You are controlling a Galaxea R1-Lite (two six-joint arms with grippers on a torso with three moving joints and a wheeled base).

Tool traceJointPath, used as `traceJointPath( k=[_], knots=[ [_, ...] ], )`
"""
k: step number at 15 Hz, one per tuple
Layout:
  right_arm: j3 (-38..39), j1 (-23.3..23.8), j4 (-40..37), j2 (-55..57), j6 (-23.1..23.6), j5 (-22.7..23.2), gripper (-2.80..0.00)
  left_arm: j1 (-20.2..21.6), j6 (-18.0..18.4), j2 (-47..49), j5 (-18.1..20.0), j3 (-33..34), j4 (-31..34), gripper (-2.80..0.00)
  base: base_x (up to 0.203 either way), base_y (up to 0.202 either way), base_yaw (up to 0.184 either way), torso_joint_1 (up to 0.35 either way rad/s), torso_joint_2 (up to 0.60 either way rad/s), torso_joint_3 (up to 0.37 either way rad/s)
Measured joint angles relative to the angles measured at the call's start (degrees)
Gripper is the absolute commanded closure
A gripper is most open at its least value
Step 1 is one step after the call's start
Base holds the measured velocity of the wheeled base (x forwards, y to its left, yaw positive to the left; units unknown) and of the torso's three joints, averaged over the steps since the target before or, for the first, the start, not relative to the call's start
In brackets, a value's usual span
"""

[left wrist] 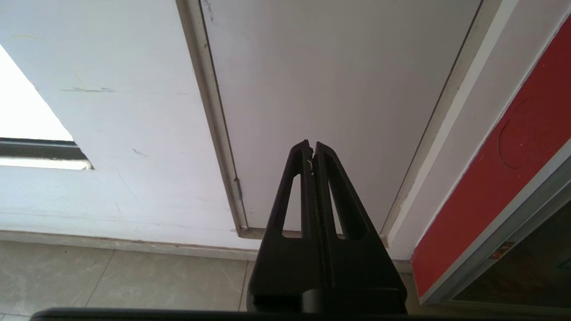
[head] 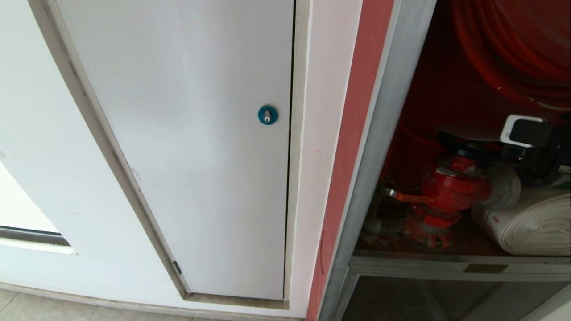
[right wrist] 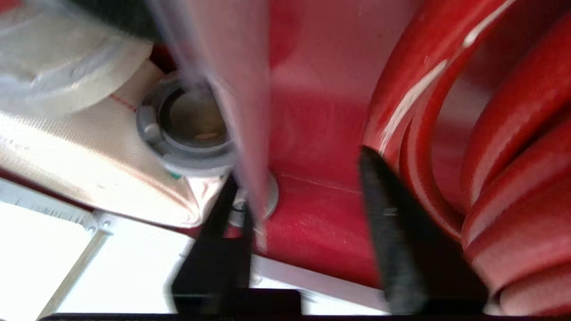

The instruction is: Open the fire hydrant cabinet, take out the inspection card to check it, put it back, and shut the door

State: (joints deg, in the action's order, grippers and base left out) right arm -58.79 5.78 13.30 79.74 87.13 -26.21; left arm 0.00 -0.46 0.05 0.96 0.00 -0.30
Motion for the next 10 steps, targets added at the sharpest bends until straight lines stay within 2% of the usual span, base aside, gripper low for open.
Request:
traceJointPath(
  k=[10],
  knots=[
    [2.9,0.0,-0.4,-3.2,0.5,1.7,-2.80,0.0,0.0,0.0,0.0,0.0,0.0,0.00,0.000,0.000,0.000,0.000,0.00,0.000]
  ],
)
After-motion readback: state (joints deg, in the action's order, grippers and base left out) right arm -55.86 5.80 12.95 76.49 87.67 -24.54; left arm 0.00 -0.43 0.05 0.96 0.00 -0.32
